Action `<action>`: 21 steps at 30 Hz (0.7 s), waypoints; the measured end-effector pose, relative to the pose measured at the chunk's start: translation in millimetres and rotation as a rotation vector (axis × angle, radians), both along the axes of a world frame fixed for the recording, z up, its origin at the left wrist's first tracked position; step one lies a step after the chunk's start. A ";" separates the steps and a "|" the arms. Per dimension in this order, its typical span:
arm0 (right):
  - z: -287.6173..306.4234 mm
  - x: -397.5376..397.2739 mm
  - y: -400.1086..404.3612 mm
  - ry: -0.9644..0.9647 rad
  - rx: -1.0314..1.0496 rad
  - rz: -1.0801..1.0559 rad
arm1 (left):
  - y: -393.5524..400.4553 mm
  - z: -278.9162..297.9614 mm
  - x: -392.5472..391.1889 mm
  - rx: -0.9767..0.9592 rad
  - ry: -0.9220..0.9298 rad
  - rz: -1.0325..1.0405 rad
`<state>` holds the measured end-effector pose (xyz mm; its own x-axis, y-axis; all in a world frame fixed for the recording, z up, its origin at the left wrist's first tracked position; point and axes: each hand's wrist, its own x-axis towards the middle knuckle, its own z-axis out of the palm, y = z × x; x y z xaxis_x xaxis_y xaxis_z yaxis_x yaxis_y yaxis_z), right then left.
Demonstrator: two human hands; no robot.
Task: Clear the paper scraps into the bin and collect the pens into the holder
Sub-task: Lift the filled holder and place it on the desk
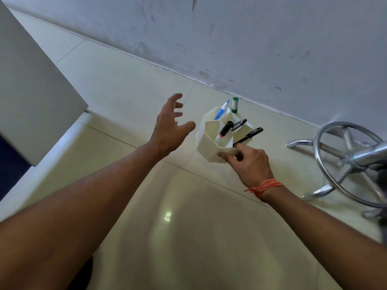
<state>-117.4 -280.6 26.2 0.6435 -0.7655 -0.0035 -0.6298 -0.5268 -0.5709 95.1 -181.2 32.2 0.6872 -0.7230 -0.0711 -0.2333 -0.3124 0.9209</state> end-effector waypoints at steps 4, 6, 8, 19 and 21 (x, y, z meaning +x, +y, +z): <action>98.4 8.5 -3.7 0.032 -0.028 0.072 | 10.0 89.1 9.8 0.040 -0.043 0.010; 154.6 12.7 -6.5 0.050 -0.044 0.098 | 15.1 147.7 12.1 0.034 0.000 0.059; 228.8 18.8 -8.7 0.051 -0.042 0.110 | 21.7 221.8 10.1 0.017 0.063 0.107; 675.4 66.6 33.6 0.063 -0.126 0.327 | 123.4 682.9 7.8 -0.152 0.114 0.415; 716.9 78.8 49.1 0.042 -0.114 0.356 | 151.5 724.3 15.5 -0.147 0.095 0.446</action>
